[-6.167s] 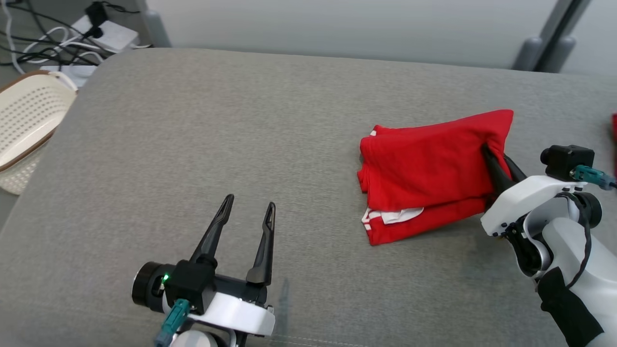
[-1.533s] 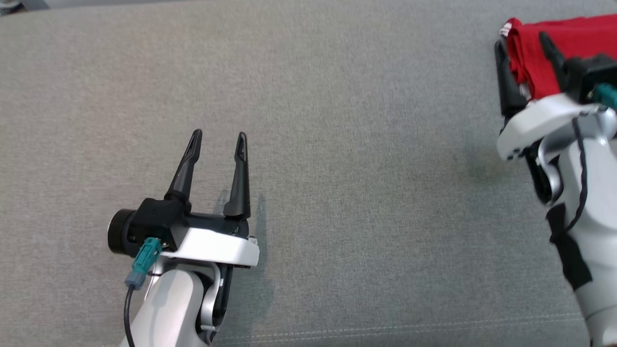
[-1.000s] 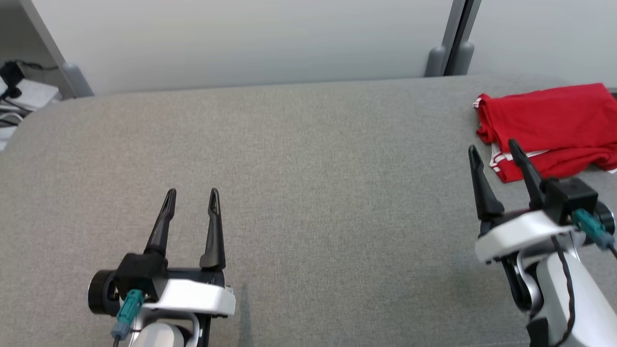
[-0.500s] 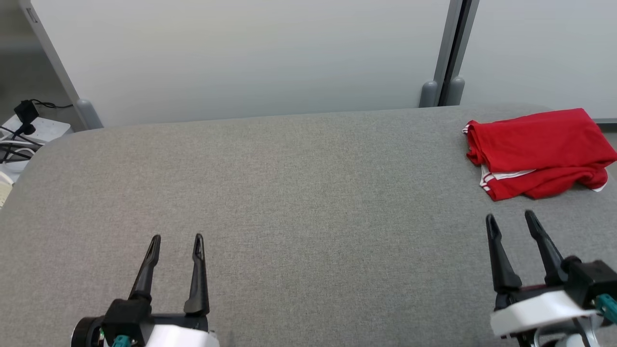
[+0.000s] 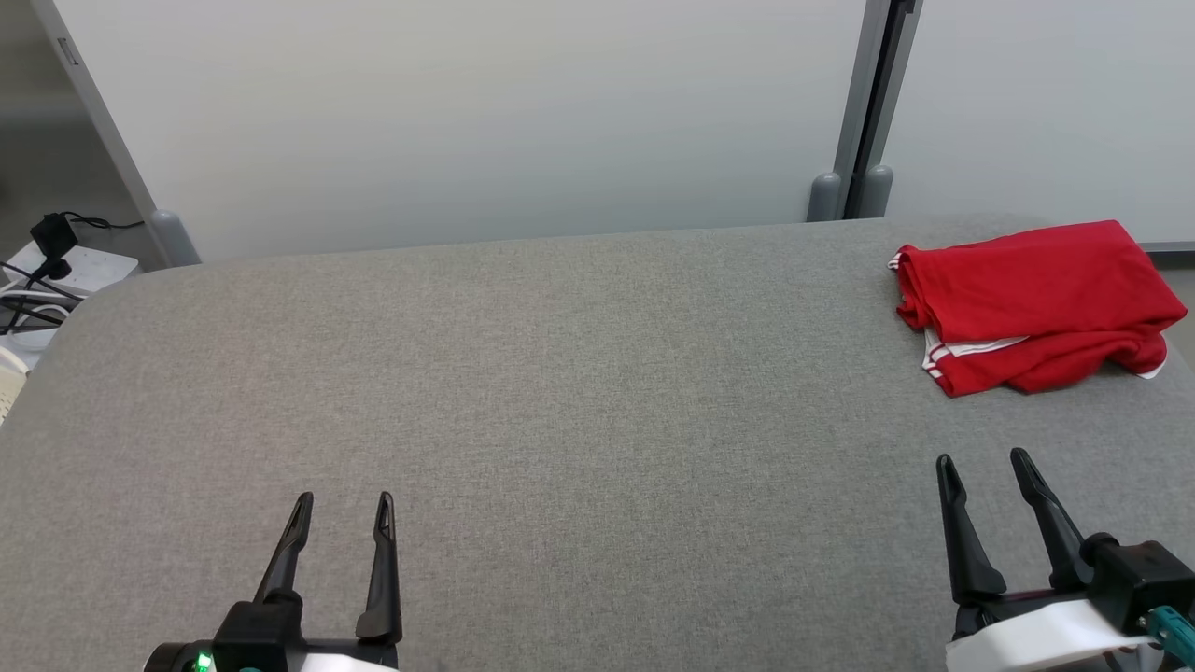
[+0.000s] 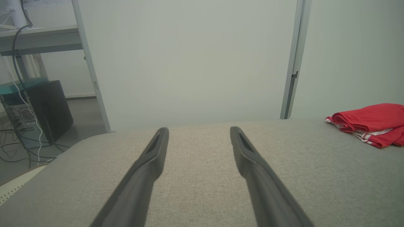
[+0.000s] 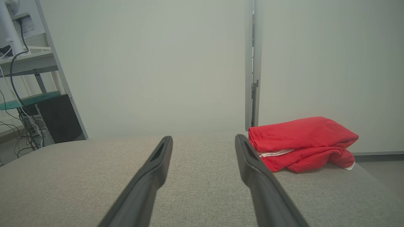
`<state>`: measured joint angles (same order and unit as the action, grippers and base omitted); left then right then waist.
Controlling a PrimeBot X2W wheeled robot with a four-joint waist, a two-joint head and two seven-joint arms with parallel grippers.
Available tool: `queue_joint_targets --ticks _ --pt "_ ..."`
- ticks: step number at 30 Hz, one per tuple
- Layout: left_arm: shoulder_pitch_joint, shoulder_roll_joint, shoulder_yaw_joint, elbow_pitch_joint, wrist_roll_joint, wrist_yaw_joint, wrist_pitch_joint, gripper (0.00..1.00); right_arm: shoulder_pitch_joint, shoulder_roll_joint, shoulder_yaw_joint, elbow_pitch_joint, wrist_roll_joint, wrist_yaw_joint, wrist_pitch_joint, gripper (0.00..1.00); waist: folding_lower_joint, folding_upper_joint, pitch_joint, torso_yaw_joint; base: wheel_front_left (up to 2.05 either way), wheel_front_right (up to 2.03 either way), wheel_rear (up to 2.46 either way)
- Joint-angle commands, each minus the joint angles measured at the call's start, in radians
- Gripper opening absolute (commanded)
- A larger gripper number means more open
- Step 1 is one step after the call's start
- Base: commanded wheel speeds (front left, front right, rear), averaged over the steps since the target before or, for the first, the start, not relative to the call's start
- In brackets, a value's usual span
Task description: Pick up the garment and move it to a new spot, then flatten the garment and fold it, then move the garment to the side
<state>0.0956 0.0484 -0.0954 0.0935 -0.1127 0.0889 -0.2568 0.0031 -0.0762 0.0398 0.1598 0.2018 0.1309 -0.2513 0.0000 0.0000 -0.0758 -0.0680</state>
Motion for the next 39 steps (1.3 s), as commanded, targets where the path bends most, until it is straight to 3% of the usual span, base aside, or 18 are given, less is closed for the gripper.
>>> queue_joint_targets --ticks 1,7,8,15,19,23,39 --pt "-0.033 0.002 0.035 -0.021 0.005 -0.002 -0.005 1.00 -0.016 -0.012 0.023 -0.031 0.000 0.000 -0.010 1.00 0.0000 0.0000 -0.001 0.000 0.00 0.00 0.00" --pt "-0.032 0.002 0.029 0.004 0.004 -0.003 -0.005 1.00 -0.010 -0.015 0.025 -0.031 0.006 0.000 -0.010 1.00 0.0000 0.0000 -0.003 -0.001 0.00 0.00 0.00" --pt "0.000 -0.001 -0.001 0.030 0.000 0.000 0.000 0.00 0.009 0.000 0.002 0.003 0.001 0.000 0.000 0.00 0.0000 0.0000 -0.004 -0.001 0.00 0.00 0.00" --pt "0.020 -0.009 0.003 0.095 -0.033 -0.005 0.012 0.00 0.039 0.013 0.002 0.061 0.034 0.000 0.013 0.00 0.0003 0.0000 -0.002 0.000 0.00 0.00 0.00" --pt "0.014 -0.009 0.009 0.096 -0.081 -0.012 0.025 0.00 0.036 0.013 -0.003 0.060 0.079 0.000 0.024 0.00 0.0023 0.0000 -0.002 0.003 0.00 0.00 0.00" --pt "0.008 -0.008 0.015 0.097 -0.129 -0.019 0.035 0.00 0.031 0.013 -0.007 0.061 0.124 0.000 0.035 0.00 0.0003 0.0000 0.003 0.005 0.00 0.00 0.00" --pt "-0.020 -0.007 0.039 0.103 -0.309 -0.045 0.078 0.00 0.012 0.014 -0.025 0.064 0.294 0.000 0.077 0.00 0.0001 0.0000 0.013 0.013 0.00 0.00 0.00"
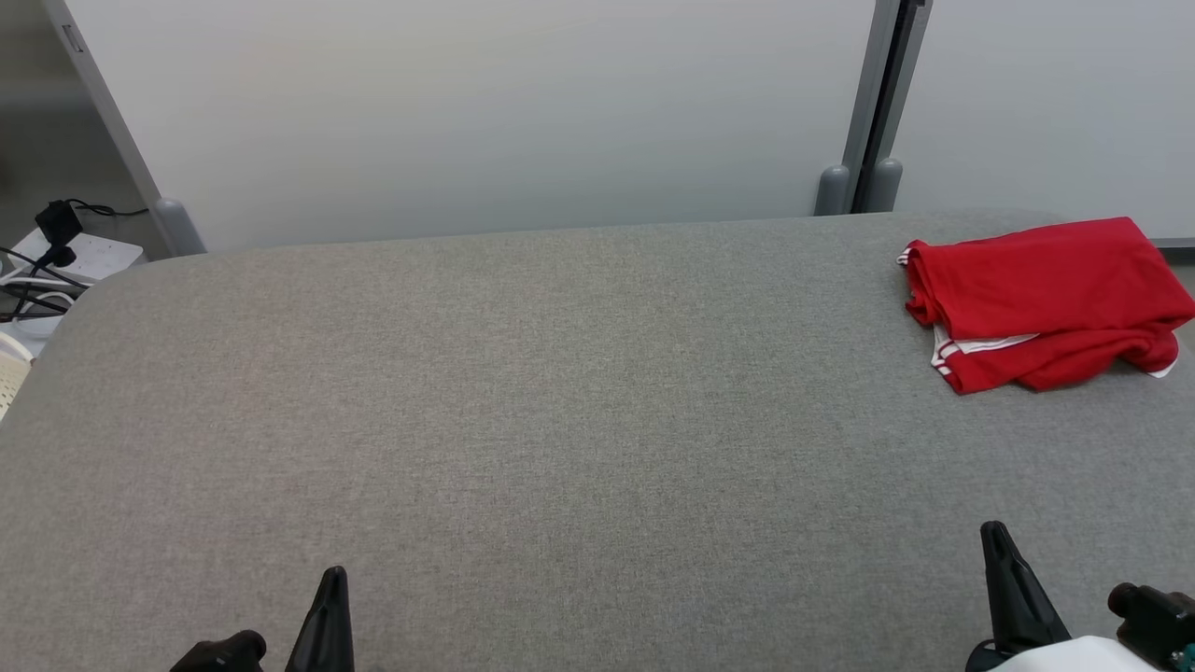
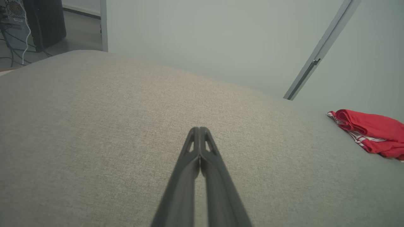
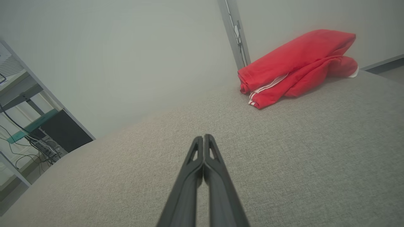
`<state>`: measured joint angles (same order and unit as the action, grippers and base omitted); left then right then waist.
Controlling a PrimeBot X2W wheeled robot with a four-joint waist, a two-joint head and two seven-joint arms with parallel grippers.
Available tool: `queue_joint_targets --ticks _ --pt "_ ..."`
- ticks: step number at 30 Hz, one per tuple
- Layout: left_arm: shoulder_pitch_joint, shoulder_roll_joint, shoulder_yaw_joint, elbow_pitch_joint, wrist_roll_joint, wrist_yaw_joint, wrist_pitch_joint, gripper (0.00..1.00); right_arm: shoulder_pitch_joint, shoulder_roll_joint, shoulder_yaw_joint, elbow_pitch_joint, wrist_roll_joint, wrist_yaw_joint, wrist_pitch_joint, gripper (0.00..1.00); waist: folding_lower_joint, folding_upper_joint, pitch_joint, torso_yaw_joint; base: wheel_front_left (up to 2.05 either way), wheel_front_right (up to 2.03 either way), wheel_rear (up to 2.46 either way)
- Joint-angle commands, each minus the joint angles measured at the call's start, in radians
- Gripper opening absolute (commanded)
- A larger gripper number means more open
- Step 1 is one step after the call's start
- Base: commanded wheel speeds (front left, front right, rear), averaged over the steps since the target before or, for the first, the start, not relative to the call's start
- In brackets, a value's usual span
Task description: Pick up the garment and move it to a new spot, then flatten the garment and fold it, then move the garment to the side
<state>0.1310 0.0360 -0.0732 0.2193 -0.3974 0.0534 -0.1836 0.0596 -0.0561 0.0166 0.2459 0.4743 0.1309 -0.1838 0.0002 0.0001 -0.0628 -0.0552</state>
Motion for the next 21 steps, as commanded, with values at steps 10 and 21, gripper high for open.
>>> queue_joint_targets --ticks 10,21 --pt "-0.074 0.006 0.034 -0.017 -0.144 -0.027 0.034 0.00 -0.057 -0.006 -0.014 -0.020 0.134 0.000 0.038 0.00 -0.0002 -0.0001 0.007 0.006 0.00 0.00 0.00" --pt "-0.094 0.007 0.053 -0.012 -0.275 -0.047 0.067 0.00 -0.070 -0.005 -0.028 -0.017 0.258 0.000 0.069 0.00 -0.0002 -0.0001 0.014 0.012 0.00 0.00 0.00"
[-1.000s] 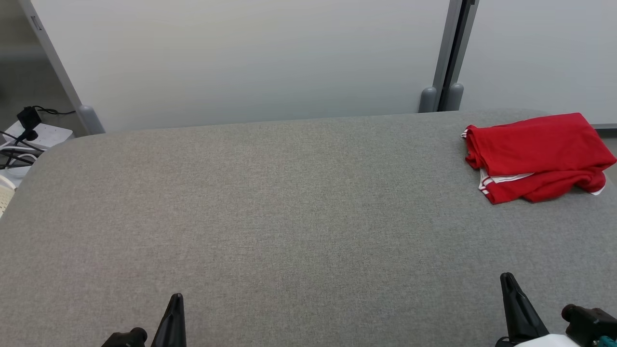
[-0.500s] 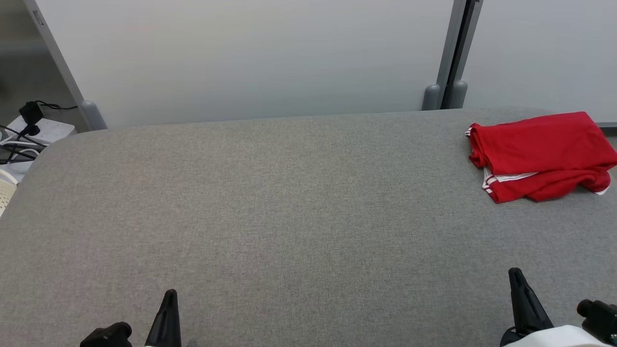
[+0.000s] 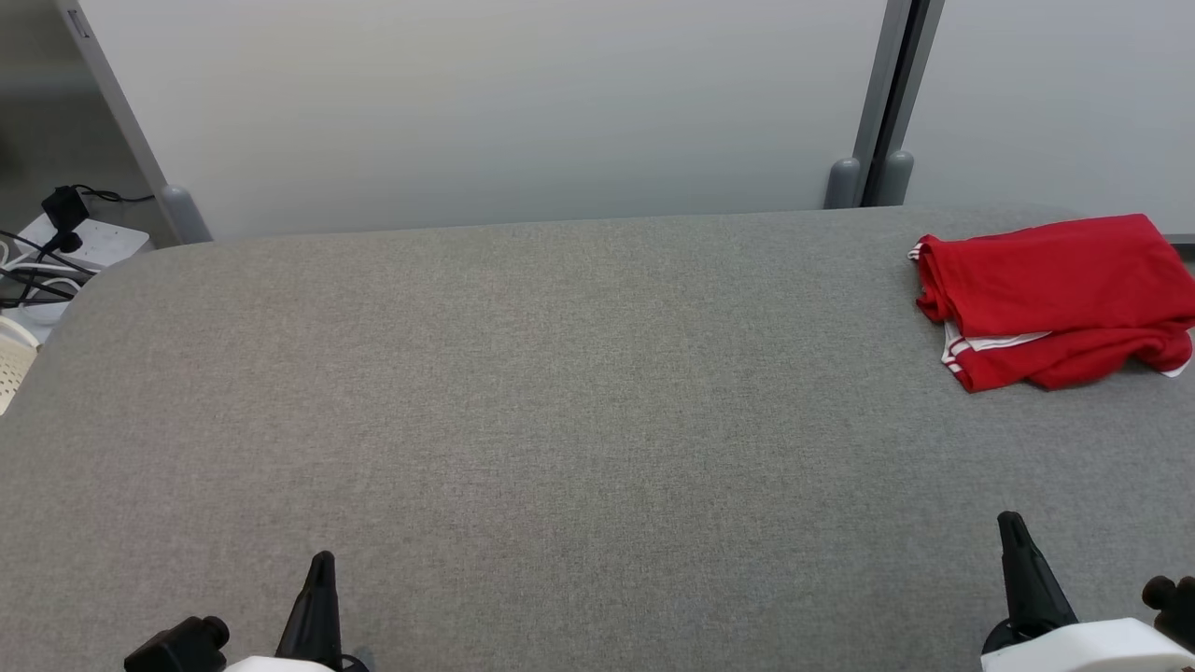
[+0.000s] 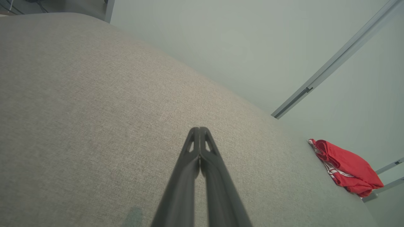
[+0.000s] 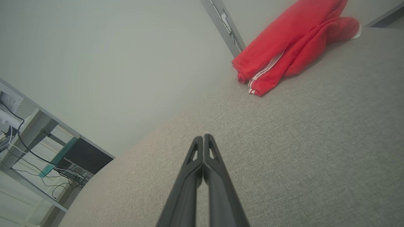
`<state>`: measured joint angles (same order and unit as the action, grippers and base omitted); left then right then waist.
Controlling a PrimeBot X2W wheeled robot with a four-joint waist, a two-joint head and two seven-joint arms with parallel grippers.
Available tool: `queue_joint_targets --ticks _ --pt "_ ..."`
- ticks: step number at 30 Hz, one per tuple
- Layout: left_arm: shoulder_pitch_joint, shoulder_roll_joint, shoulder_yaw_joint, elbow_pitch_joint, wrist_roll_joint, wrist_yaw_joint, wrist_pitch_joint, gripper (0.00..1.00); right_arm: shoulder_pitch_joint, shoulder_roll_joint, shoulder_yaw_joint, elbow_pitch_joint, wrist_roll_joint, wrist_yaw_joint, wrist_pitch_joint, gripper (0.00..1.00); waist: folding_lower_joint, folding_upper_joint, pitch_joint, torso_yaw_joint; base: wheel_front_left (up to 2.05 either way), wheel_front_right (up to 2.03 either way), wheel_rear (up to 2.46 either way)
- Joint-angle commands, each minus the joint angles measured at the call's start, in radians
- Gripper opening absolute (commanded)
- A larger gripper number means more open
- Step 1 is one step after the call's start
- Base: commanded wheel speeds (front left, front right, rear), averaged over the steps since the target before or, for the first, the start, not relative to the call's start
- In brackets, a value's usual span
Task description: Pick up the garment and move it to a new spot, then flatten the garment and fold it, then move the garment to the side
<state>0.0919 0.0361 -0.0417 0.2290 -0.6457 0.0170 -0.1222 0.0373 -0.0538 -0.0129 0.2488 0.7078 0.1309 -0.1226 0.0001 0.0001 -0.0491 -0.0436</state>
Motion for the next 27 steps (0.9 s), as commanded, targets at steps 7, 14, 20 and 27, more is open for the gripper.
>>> queue_joint_targets --ticks 7,14,20,27 --pt "-0.068 0.008 0.034 -0.018 -0.111 -0.023 0.026 0.00 -0.057 -0.007 -0.007 -0.019 0.103 0.000 0.028 0.00 -0.0001 -0.0001 0.005 0.004 0.00 0.00 0.00" --pt "-0.081 0.008 0.046 -0.015 -0.194 -0.035 0.047 0.00 -0.066 -0.006 -0.016 -0.017 0.182 0.000 0.048 0.00 -0.0001 -0.0001 0.010 0.008 0.00 0.00 0.00" --pt "-0.092 0.009 0.056 -0.012 -0.266 -0.045 0.064 0.00 -0.073 -0.005 -0.024 -0.016 0.249 0.000 0.066 0.00 -0.0001 -0.0001 0.014 0.011 0.00 0.00 0.00" --pt "-0.105 0.010 0.068 -0.009 -0.350 -0.058 0.085 0.00 -0.082 -0.005 -0.033 -0.015 0.328 0.000 0.086 0.00 -0.0001 -0.0001 0.018 0.015 0.00 0.00 0.00"
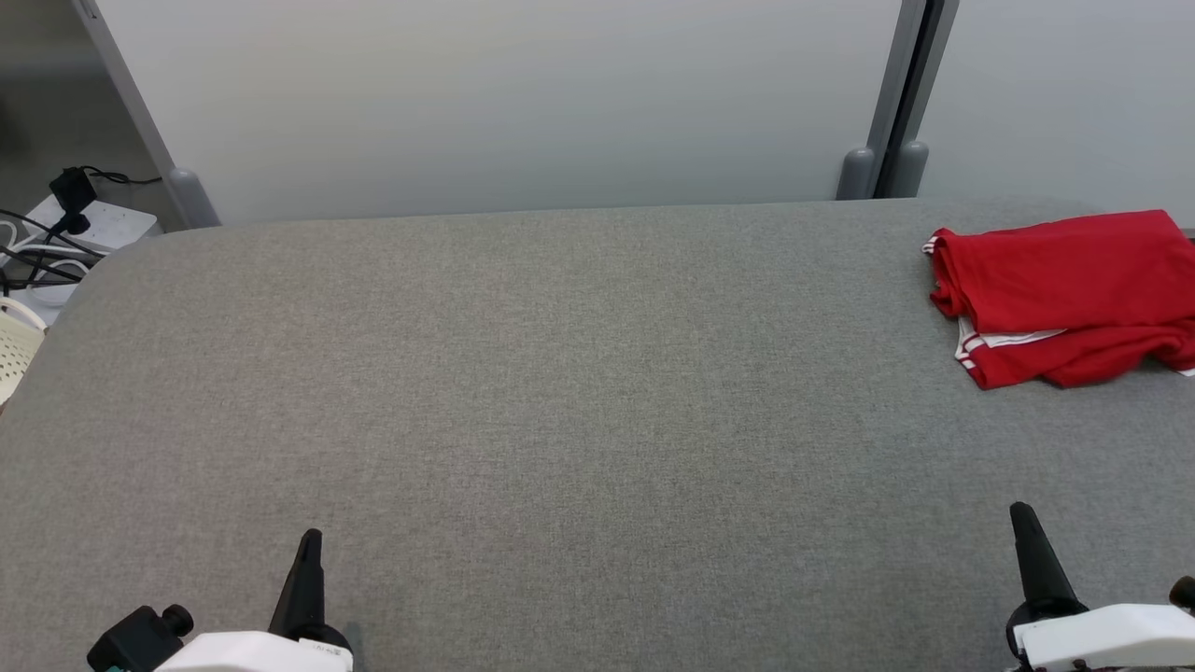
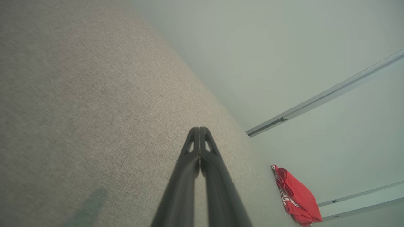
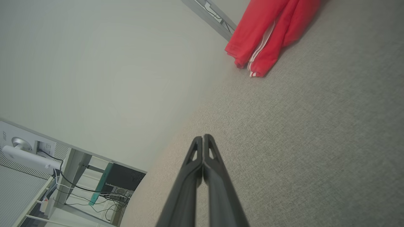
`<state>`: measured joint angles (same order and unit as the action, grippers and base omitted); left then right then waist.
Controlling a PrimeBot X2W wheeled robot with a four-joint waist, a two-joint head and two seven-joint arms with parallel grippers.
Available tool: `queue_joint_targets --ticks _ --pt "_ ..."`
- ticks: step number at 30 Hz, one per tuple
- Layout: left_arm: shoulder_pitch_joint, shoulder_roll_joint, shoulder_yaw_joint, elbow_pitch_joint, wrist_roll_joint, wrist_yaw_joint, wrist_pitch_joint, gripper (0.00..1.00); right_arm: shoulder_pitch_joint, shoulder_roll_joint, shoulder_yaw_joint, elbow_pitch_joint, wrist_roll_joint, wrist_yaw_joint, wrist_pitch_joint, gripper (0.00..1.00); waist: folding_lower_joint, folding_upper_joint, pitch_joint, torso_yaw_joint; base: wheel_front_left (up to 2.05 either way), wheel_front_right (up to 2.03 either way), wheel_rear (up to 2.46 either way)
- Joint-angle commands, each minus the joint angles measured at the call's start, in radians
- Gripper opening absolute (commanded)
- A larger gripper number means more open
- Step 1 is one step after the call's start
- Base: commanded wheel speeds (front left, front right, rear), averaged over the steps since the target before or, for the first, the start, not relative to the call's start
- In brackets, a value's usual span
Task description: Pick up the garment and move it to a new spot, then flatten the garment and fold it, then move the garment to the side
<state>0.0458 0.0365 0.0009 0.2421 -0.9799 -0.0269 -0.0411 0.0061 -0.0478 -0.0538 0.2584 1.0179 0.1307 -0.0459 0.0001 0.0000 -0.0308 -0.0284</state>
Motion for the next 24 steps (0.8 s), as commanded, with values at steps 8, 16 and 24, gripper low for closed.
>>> queue_joint_targets --ticks 8,16,24 --pt "-0.074 0.010 0.039 -0.018 -0.112 -0.028 0.027 0.00 -0.060 -0.010 -0.002 -0.023 0.108 0.000 0.032 0.00 0.0000 0.0000 0.005 0.005 0.00 0.00 0.00" --pt "-0.089 0.011 0.053 -0.014 -0.207 -0.042 0.051 0.00 -0.070 -0.009 -0.012 -0.021 0.197 0.000 0.055 0.00 0.0000 0.0000 0.011 0.009 0.00 0.00 0.00" --pt "-0.103 0.011 0.066 -0.010 -0.303 -0.056 0.074 0.00 -0.080 -0.008 -0.023 -0.019 0.287 0.000 0.079 0.00 0.0000 0.0000 0.016 0.013 0.00 0.00 0.00"
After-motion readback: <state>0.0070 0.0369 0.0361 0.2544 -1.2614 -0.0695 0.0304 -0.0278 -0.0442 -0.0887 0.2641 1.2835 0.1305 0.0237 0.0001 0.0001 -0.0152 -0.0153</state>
